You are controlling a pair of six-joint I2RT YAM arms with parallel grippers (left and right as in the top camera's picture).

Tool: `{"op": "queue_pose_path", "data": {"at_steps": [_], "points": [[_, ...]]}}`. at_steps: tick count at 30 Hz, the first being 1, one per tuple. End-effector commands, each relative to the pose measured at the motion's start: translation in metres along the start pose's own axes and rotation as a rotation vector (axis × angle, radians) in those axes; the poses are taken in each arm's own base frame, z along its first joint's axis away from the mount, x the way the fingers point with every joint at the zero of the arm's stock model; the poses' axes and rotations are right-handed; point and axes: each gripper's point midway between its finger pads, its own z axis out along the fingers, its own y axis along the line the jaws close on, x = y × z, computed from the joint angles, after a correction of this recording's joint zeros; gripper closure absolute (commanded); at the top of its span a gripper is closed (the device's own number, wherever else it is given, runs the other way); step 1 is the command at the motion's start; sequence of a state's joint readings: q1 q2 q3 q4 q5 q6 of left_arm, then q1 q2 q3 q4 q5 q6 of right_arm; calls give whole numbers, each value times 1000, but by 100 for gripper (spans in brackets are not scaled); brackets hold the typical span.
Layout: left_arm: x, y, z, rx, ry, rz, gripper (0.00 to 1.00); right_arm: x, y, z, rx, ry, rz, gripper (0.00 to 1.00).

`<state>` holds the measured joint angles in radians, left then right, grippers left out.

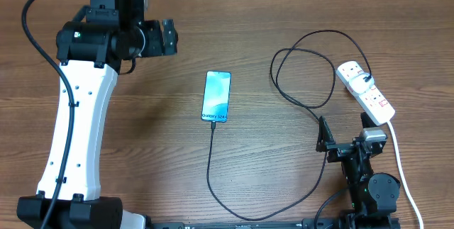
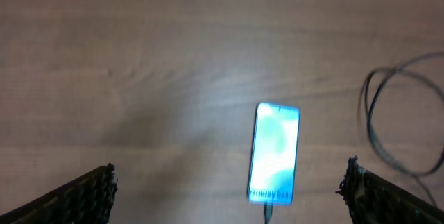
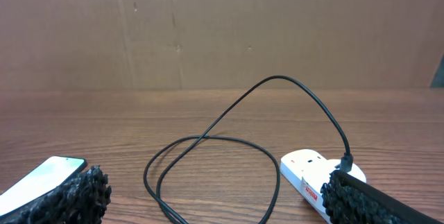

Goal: Plug charger to phone and switch on socket

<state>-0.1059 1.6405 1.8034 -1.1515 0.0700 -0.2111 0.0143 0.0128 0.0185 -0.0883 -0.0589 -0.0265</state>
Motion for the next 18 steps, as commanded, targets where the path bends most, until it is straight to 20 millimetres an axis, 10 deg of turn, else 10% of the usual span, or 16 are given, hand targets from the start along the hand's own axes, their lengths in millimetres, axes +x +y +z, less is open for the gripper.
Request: {"op": "queue_pose_path", "data": {"at_steps": [1,9,18], "points": [[13,2,-13,-15,25,1,1,1,-3,0,15,-7,-4,0],[21,13,-49,-67,-53,2,1,1,-3,0,15,-7,-4,0],[82,27,-29,-76,0,-3,1,1,-3,0,15,-7,-5,0]]}}
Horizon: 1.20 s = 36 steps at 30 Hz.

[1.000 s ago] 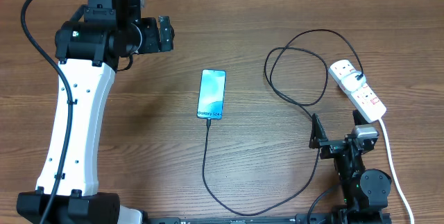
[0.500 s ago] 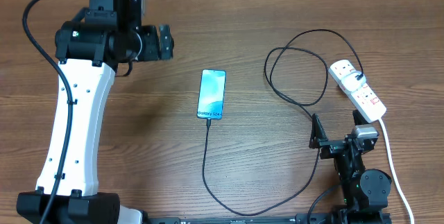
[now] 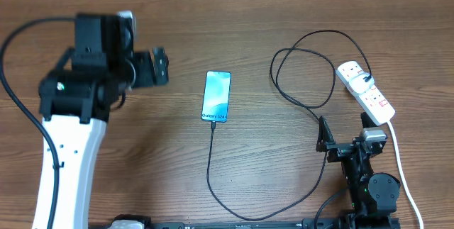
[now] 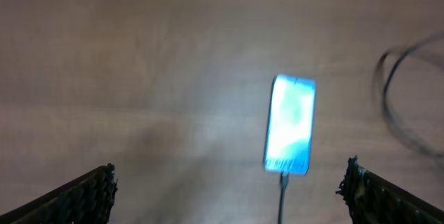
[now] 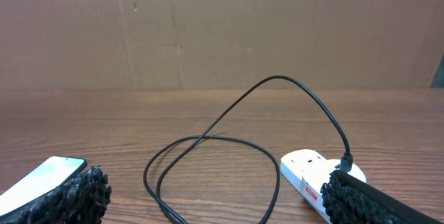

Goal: Plug charger to phone and switch on socket

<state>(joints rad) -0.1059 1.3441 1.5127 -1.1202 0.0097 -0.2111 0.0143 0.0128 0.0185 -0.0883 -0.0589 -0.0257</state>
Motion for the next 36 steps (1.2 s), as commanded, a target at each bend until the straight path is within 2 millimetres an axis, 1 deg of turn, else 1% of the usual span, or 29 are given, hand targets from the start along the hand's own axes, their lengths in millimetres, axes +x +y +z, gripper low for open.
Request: {"op": "queue_pose_path", "data": {"at_steps": [1,3,7,9,15,20,23,30,33,36], "points": [[33,9,10,-27,58,-2,0,1,-3,0,15,-7,-5,0],[49,13,9,-33,66,-2,1,1,-3,0,15,-7,-5,0],[67,16,4,-29,57,-2,1,1,-3,0,15,-7,-5,0],[76,18,6,-25,48,-2,1,1,-3,0,15,-7,-5,0],[88,21,17,-1,-60,13,1,1,-3,0,15,-7,-5,0],[108,29,21,8,-141,8,0,1,-3,0,15,-7,-5,0],[115,33,21,30,-208,4,0,1,-3,0,15,-7,-5,0],[119,32,18,82,-389,91,0,1,-3,0,15,-7,-5,0],[123,33,22,85,-414,92,0,1,-3,0,15,-7,-5,0],[125,31,30,96,-418,95,0,1,-3,0,15,-7,-5,0]]}}
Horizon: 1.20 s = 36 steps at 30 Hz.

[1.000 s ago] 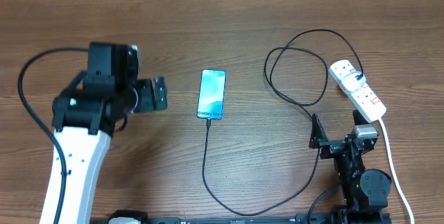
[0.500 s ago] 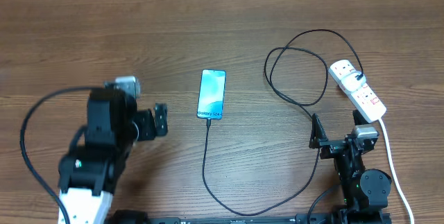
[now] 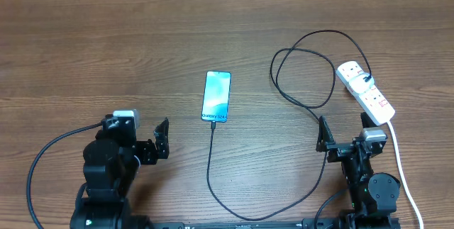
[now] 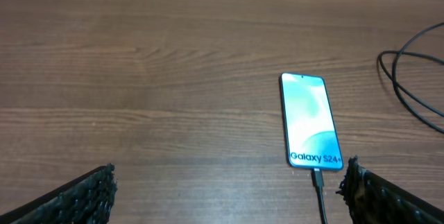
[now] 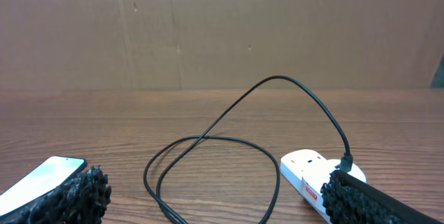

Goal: Plug charger to phone and switch on socket

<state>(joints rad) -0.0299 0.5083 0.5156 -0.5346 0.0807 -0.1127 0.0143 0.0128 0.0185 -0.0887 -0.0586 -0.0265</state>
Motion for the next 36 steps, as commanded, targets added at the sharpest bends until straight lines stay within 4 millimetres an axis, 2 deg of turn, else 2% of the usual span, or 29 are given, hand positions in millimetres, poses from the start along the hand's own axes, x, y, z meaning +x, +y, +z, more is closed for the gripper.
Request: {"op": "queue_pose_path", "data": {"at_steps": [1,6,11,19,27,31,36], "points": [[8,-1,8,23,-2,27,0,1,-3,0,15,-7,-4,0],[11,-1,13,29,-5,26,0,1,-3,0,15,-7,-4,0],[6,-5,15,52,-104,44,1,1,-3,0,15,-8,-4,0],[13,-3,10,53,-248,92,1,1,-3,0,15,-7,-5,0],[4,26,4,-108,-414,71,1,1,-3,0,15,-7,-4,0],[3,35,2,-158,-443,61,1,1,-3,0,15,-7,-5,0],[-3,39,-5,-206,-473,126,0,1,-3,0,15,-7,-5,0]]}}
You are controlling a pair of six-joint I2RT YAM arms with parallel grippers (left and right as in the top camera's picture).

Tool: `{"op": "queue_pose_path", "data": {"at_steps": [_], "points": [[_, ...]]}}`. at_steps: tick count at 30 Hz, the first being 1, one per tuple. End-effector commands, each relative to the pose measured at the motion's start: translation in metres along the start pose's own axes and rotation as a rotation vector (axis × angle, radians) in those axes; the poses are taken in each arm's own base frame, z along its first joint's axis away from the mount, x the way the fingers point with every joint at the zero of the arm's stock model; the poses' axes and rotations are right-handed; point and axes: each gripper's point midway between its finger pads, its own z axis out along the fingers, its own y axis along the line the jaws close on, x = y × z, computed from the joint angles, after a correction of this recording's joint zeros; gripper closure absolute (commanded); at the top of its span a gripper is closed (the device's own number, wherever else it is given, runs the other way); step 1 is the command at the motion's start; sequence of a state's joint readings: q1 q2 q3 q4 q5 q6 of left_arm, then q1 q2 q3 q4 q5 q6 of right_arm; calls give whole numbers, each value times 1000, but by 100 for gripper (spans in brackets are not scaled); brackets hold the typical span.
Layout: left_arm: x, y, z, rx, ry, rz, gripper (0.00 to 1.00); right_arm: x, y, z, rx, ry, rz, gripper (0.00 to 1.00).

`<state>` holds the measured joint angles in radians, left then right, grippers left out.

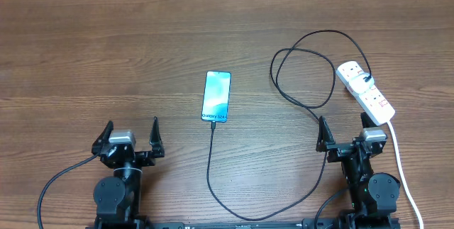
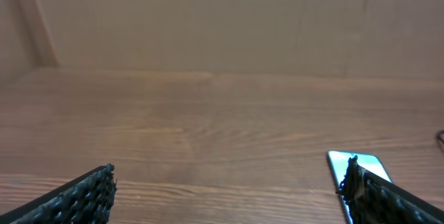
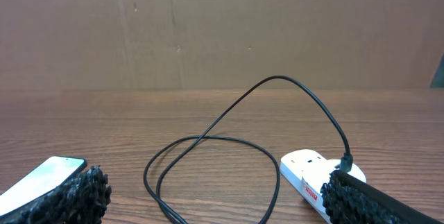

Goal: Plug charger to phone and switch on socket

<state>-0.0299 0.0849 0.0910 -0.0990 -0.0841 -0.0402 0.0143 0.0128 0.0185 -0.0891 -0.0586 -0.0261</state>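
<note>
The phone lies face up mid-table, screen lit, with the black charger cable plugged into its near end. The cable loops right to the white power strip, where its plug sits. My left gripper rests open at the front left, nothing between its fingers; the phone's corner shows behind its right finger. My right gripper rests open at the front right, just near of the strip, with the cable loop ahead of it.
A white mains lead runs from the power strip toward the table's front right edge. A brown cardboard wall stands behind the wooden table.
My left arm has drawn back further to the front edge and its wrist now looks level across the table instead of down at the phone. The right arm, phone and cable are unchanged.
My left arm was stretched out high over the far left of the table, open, looking down on the lit phone. It then stood nearer the front each time, and now rests folded at the front left. The right arm stayed parked throughout.
</note>
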Motion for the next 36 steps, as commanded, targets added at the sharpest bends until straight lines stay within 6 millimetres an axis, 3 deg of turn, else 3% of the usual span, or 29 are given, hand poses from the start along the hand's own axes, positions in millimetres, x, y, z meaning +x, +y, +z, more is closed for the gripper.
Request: {"op": "queue_pose_path", "data": {"at_steps": [1,12,20,36], "points": [[-6,13,-2,-72,-30,83,0,1,-3,0,15,-8,-5,0],[-12,24,-7,-135,-67,93,0,1,-3,0,15,-8,-5,0],[13,30,-2,-150,-24,13,1,1,-3,0,15,-8,-5,0],[14,28,0,-123,-28,78,0,1,-3,0,15,-8,-5,0]]}}
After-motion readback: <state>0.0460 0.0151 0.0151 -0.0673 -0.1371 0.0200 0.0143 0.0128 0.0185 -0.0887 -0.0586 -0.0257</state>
